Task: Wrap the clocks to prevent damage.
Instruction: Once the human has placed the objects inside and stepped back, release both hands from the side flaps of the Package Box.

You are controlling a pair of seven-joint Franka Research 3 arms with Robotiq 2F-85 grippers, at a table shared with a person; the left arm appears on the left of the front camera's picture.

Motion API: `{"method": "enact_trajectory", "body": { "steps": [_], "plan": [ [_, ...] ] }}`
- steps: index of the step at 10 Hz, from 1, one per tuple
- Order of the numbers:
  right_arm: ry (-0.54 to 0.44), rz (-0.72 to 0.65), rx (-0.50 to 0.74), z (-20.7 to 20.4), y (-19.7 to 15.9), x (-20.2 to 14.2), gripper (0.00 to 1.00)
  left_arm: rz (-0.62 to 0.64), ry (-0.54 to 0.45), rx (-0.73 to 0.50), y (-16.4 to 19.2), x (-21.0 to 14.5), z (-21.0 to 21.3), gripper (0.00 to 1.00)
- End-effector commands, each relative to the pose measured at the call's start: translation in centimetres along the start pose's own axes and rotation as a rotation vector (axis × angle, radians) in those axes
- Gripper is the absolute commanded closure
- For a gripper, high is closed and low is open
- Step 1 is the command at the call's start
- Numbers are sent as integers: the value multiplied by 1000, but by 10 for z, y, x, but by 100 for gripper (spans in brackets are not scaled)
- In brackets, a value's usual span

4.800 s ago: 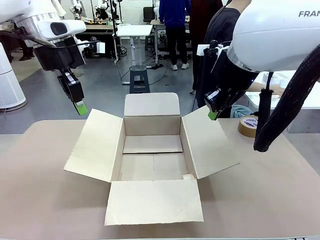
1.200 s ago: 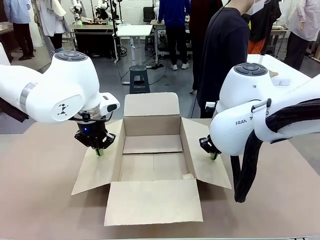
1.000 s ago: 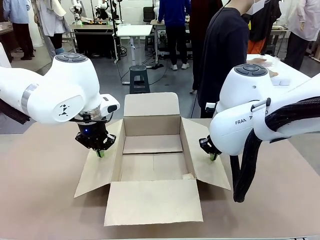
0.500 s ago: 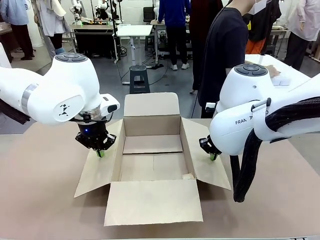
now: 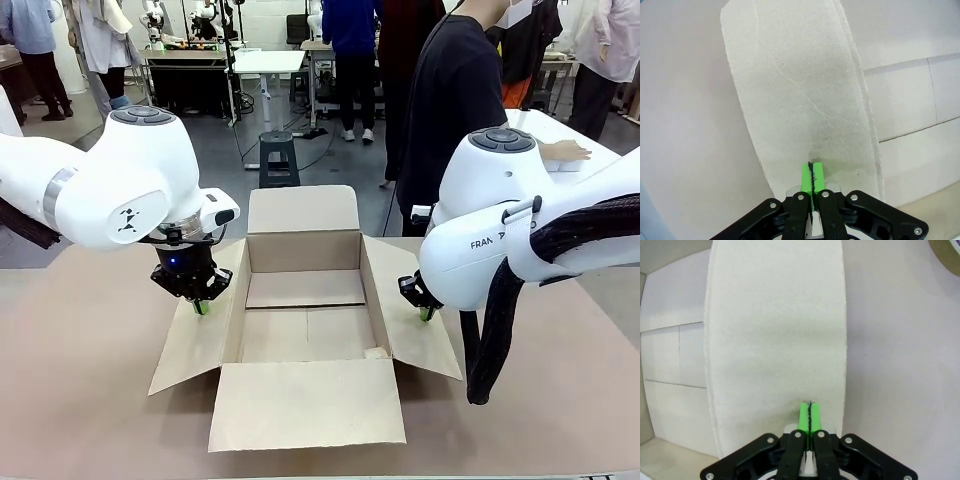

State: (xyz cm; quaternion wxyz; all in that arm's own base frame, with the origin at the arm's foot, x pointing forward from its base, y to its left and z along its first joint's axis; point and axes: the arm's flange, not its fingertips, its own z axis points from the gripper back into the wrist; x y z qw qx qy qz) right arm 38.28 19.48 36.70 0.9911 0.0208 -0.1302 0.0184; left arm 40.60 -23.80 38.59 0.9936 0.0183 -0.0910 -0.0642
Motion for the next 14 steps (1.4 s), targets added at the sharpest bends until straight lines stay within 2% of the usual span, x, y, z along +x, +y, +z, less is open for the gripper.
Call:
{"method": "enact_trajectory", "body": {
  "steps": [1, 14],
  "plan": [
    [-1, 6, -5, 0, 0, 0, 99, -7, -2, 8, 0, -1, 0, 100],
    [-1, 6, -5, 0, 0, 0, 99, -7, -2, 8, 0, -1, 0, 100]
  ]
}}
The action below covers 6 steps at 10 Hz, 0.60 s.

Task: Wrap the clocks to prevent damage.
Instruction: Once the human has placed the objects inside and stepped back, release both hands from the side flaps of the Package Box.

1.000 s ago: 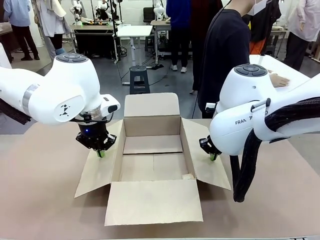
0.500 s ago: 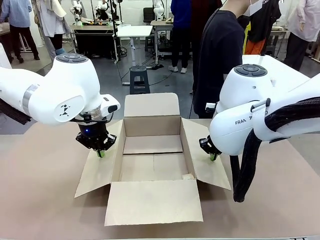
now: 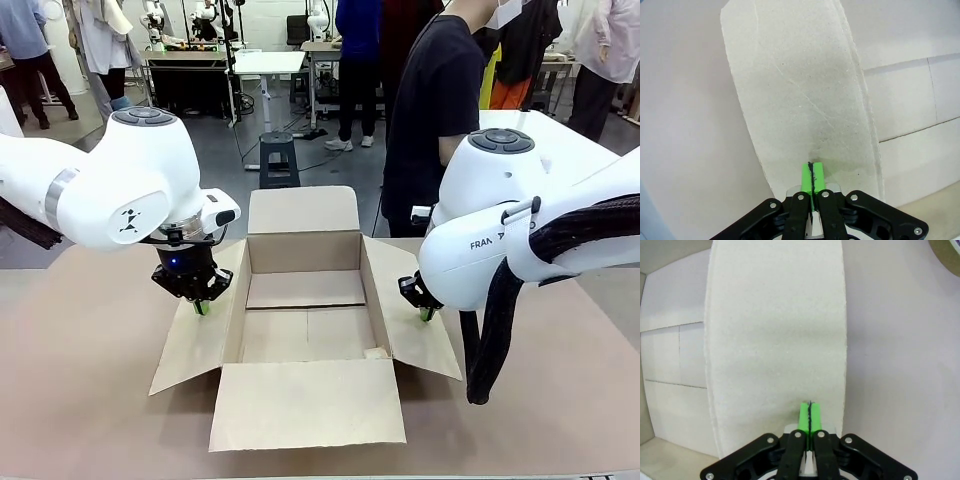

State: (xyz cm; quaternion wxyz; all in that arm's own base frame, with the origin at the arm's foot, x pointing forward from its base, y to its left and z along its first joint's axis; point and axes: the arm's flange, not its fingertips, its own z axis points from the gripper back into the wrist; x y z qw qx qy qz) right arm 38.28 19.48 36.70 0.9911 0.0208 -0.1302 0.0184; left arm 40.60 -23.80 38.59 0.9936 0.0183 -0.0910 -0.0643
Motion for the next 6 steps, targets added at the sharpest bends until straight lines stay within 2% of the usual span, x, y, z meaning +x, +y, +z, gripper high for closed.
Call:
{"method": "enact_trajectory", "body": {
  "steps": [1, 6],
  "plan": [
    [-1, 6, -5, 0, 0, 0, 99, -7, -2, 8, 0, -1, 0, 100],
    [-1, 6, -5, 0, 0, 0, 99, -7, -2, 8, 0, -1, 0, 100]
  ]
}}
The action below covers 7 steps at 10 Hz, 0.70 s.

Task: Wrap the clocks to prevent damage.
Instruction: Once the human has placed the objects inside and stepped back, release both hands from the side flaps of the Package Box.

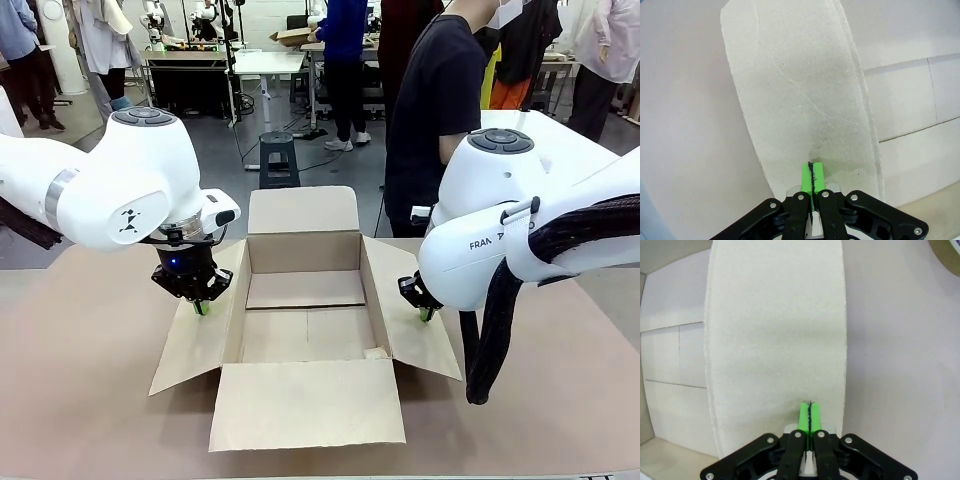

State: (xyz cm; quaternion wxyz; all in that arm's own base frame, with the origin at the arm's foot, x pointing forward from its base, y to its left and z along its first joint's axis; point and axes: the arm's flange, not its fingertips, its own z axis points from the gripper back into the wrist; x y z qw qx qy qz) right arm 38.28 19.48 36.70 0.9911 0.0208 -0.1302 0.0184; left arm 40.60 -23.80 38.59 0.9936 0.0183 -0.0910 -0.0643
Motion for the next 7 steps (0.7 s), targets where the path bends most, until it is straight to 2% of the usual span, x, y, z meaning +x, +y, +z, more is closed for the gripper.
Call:
{"method": "enact_trajectory", "body": {
  "steps": [1, 7],
  "plan": [
    [-1, 6, -5, 0, 0, 0, 99, -7, -2, 8, 0, -1, 0, 100],
    [-1, 6, -5, 0, 0, 0, 99, -7, -2, 8, 0, -1, 0, 100]
  ]
}}
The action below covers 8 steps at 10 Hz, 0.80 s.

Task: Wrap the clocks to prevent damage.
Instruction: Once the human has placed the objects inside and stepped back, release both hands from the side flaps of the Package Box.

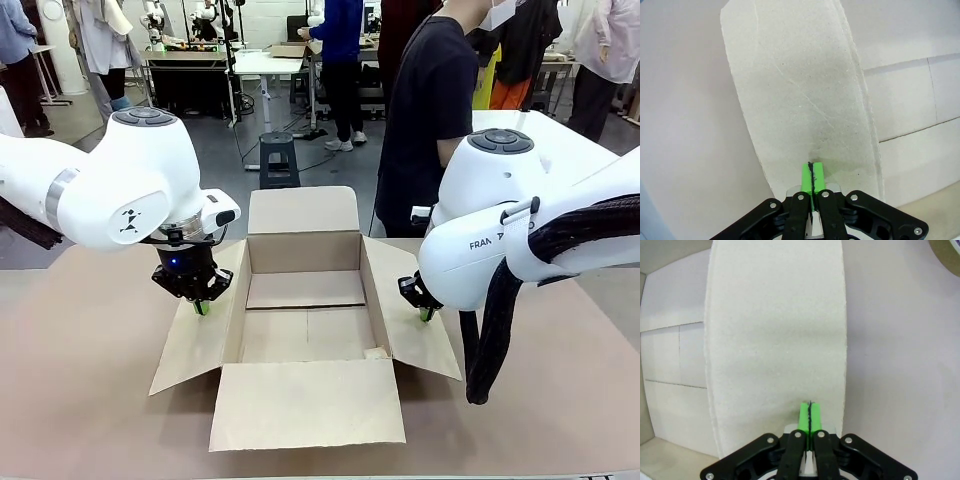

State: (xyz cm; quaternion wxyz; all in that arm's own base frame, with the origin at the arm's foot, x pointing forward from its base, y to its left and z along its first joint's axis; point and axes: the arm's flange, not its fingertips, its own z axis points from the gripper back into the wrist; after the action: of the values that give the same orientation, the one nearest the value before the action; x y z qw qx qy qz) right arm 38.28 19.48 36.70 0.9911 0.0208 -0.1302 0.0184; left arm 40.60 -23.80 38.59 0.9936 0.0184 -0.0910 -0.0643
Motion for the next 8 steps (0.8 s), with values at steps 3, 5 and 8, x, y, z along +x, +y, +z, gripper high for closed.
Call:
{"method": "enact_trajectory", "body": {
  "steps": [3, 5, 8],
  "plan": [
    [-1, 6, -5, 0, 0, 0, 99, -7, -2, 8, 0, -1, 0, 100],
    [-1, 6, -5, 0, 0, 0, 99, -7, -2, 8, 0, -1, 0, 100],
    [-1, 6, -5, 0, 0, 0, 99, -7, -2, 8, 0, -1, 0, 100]
  ]
}}
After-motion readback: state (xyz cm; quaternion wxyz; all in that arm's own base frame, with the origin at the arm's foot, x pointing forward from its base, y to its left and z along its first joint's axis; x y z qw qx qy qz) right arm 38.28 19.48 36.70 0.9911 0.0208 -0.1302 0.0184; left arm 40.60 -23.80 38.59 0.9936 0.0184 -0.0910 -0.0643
